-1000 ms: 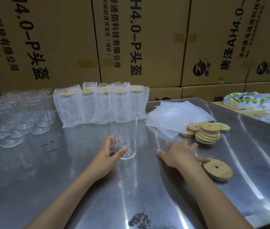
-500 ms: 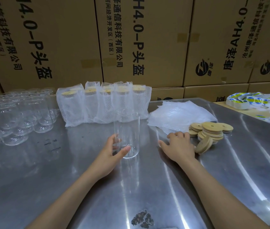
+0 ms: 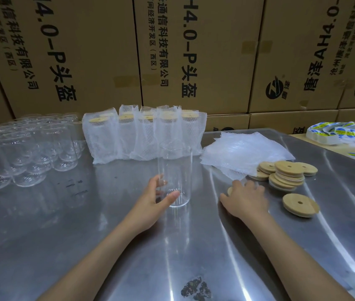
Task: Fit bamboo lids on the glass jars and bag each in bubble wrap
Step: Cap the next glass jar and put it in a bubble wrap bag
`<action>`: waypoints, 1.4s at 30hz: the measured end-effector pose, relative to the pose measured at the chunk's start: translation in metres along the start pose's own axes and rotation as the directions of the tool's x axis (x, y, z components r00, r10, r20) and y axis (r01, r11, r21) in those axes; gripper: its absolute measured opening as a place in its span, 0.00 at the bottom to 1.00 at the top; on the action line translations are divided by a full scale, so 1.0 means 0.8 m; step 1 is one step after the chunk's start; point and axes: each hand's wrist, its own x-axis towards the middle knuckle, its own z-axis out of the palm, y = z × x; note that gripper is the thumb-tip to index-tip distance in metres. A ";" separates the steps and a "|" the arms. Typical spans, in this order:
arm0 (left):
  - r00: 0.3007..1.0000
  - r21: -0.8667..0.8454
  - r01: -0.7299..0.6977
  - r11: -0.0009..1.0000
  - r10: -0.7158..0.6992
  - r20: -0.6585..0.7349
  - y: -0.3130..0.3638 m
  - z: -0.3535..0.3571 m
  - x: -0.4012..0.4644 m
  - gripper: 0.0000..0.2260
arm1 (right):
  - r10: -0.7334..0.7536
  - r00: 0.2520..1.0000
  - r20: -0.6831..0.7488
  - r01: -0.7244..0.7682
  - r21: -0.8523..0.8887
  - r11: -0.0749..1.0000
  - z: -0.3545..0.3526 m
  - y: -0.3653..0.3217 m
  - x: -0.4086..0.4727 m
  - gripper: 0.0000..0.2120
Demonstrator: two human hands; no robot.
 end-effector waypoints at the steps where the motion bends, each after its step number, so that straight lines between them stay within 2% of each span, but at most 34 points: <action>1: 1.000 -0.001 -0.002 1.000 0.002 -0.002 0.000 0.000 0.000 0.39 | -0.047 0.999 -0.008 0.047 0.010 0.999 -0.001 -0.001 -0.001 0.22; 4: 1.000 -0.014 -0.002 1.000 0.002 -0.003 0.000 0.001 0.001 0.39 | -0.201 0.979 -0.042 0.205 0.124 0.971 -0.001 -0.012 -0.002 0.22; 6: 1.000 -0.013 -0.001 1.000 0.001 -0.003 0.001 0.001 0.001 0.39 | -0.237 0.964 -0.117 0.263 0.343 0.901 -0.005 -0.024 -0.004 0.23; 9: 1.000 -0.017 0.002 1.000 -0.002 -0.011 0.000 0.001 0.002 0.39 | -0.201 0.904 -0.376 0.411 0.644 0.645 -0.026 -0.048 -0.008 0.17; 11: 1.000 -0.034 0.005 0.999 -0.005 -0.010 -0.001 0.001 0.002 0.37 | -0.184 0.833 -0.521 0.540 0.697 0.471 -0.048 -0.065 -0.013 0.13; 13: 1.000 -0.043 0.003 0.999 -0.003 -0.009 0.000 0.000 0.001 0.34 | -0.204 0.778 -0.594 0.626 0.705 0.333 -0.071 -0.083 -0.019 0.11; 15: 1.000 -0.051 0.003 0.999 -0.003 -0.010 0.001 0.000 0.001 0.33 | -0.263 0.728 -0.633 0.686 0.675 0.272 -0.086 -0.102 -0.024 0.11; 18: 1.000 -0.053 -0.003 0.999 0.002 -0.016 0.005 0.000 0.000 0.34 | -0.404 0.669 -0.624 0.743 0.580 0.334 -0.091 -0.124 -0.025 0.12; 20: 1.000 -0.058 -0.006 0.998 0.005 -0.015 0.006 0.000 0.000 0.35 | -0.451 0.667 -0.593 0.745 0.542 0.390 -0.083 -0.129 -0.021 0.12; 24: 1.000 -0.057 -0.003 0.998 0.003 -0.012 0.005 0.000 0.000 0.36 | -0.454 0.686 -0.568 0.726 0.573 0.379 -0.066 -0.127 -0.015 0.09; 29: 1.000 -0.055 0.009 0.998 -0.010 -0.012 0.006 -0.001 0.001 0.37 | -0.479 0.674 -0.563 0.738 0.547 0.396 -0.062 -0.127 -0.012 0.08; 34: 1.000 -0.051 0.008 0.999 -0.009 -0.017 0.007 0.000 0.000 0.37 | -0.514 0.609 -0.604 0.787 0.378 0.488 -0.056 -0.122 -0.009 0.12; 42: 0.999 -0.045 0.015 0.999 -0.017 -0.032 0.011 0.002 -0.003 0.31 | -0.511 0.560 -0.652 0.806 0.288 0.517 -0.051 -0.120 -0.013 0.14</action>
